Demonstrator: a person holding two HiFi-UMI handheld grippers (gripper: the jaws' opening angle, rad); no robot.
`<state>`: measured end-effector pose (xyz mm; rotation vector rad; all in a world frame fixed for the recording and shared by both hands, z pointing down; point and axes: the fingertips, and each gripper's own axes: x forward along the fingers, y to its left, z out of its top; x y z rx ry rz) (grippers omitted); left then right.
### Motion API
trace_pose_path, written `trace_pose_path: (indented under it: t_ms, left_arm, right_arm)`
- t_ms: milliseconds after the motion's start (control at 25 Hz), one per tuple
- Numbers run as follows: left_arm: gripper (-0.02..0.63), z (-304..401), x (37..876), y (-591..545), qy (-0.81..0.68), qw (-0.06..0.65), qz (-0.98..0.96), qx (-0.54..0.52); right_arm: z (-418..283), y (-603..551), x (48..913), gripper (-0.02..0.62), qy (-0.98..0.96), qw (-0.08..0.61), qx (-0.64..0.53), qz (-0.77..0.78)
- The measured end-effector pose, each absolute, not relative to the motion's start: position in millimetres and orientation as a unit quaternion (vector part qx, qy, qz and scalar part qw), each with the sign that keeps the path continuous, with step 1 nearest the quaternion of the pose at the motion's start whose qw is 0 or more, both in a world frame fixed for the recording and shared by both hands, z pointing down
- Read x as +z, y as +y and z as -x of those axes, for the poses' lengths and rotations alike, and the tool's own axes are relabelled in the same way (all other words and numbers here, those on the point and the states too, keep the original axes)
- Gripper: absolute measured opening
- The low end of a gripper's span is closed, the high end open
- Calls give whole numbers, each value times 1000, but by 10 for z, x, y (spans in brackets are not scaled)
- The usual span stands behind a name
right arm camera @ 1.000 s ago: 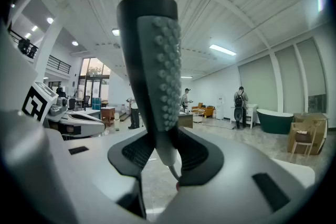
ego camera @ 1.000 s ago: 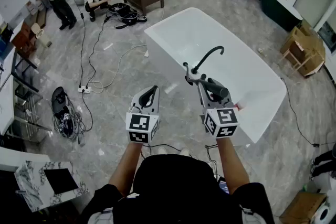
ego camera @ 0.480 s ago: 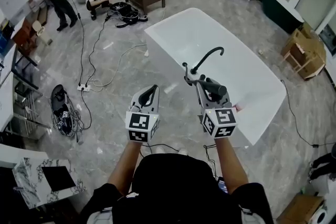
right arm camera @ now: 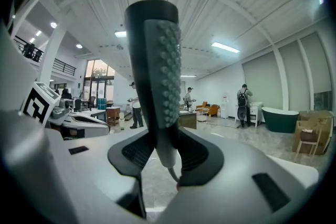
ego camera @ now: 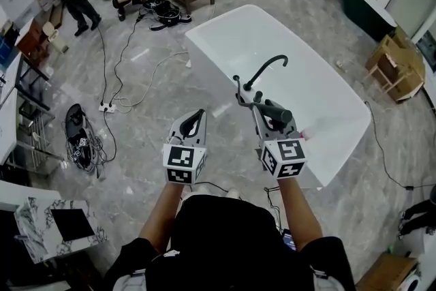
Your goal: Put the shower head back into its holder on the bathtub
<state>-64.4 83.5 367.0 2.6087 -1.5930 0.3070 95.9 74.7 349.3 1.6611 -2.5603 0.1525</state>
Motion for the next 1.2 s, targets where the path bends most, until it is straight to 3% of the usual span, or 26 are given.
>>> trace_pose_path:
  t_ms: [560,1200]
  left_arm:
    - [14,500,3835,897,-536,48,-835,110]
    - [14,310,3951,204,-522,52,-843,116]
  right_arm:
    - [-1111,699,3643,143,-849,45,61,-524]
    - [-1215,78,3790,143,-844,47,73,-529]
